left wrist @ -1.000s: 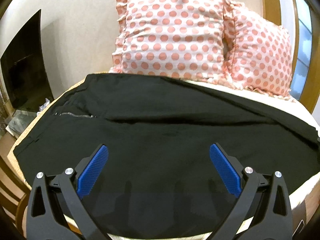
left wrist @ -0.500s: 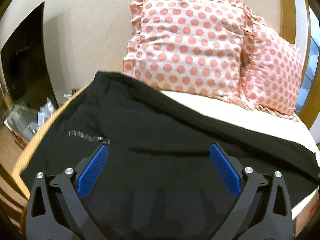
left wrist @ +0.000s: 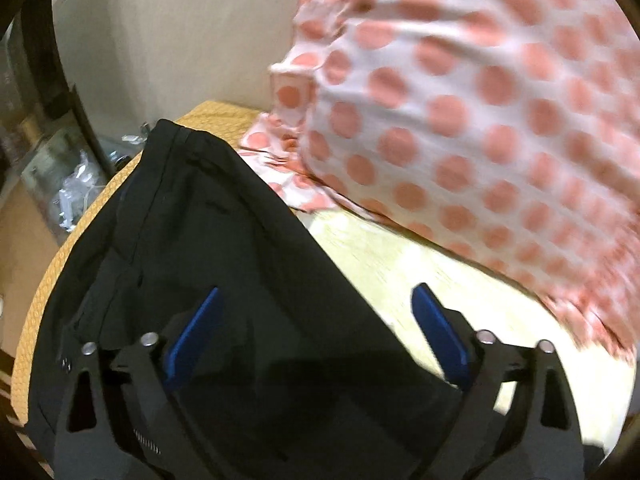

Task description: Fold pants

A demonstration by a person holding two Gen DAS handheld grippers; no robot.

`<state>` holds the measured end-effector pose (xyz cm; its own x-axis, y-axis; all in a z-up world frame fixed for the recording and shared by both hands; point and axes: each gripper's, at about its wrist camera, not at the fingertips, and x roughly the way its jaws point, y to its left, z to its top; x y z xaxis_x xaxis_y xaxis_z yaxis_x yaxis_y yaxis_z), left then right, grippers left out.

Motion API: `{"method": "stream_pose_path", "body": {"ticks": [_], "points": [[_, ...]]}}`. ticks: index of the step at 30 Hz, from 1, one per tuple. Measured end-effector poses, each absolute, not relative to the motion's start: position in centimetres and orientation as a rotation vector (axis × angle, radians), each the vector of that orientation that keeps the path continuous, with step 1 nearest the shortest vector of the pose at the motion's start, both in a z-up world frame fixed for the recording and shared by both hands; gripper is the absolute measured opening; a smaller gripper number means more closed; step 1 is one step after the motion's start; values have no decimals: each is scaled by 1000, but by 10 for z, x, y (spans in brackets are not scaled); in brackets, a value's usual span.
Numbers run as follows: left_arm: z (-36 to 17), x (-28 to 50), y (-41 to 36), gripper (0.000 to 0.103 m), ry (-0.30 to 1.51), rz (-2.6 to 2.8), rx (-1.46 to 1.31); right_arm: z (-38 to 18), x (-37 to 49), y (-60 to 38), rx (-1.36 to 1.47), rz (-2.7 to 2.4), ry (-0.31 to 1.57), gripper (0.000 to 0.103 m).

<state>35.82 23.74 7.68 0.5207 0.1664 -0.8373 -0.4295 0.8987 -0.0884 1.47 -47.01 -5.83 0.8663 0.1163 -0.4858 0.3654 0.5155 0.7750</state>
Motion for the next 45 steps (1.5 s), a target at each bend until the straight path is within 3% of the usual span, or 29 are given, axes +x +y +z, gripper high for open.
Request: {"method": "stream_pose_path", "body": {"ticks": [3,6,7,10,15,22,28,32,41,45], "points": [[60,380,248,88,1014,410,-307,-56,17,-470,1006,-161,537,3],[46,383,259,49,1056,412,-345,-55,19,-471,982,-164,544,3],[41,380,264,26,1059,385,-396,-54,20,-471,970,-162,544,3],[39,357,279,16,1017,360,-511,-53,24,-474,967,-155,542,3],[72,291,278,14,938,304,-435,-38,34,-480,951,-150,518,3],[131,137,268,15,770,246,-415,6,32,-497,897,-141,399,3],[68,28,269,16,809,302,-506,-30,25,-509,983,-224,522,3],[29,8,272,15,846,317,-571,-36,19,-511,1010,-220,529,3],[48,1,269,15,784,287,-524,-12,5,-513,1024,-178,472,3],[42,-1,272,15,805,272,-536,-29,4,-518,1071,-211,527,3]]}}
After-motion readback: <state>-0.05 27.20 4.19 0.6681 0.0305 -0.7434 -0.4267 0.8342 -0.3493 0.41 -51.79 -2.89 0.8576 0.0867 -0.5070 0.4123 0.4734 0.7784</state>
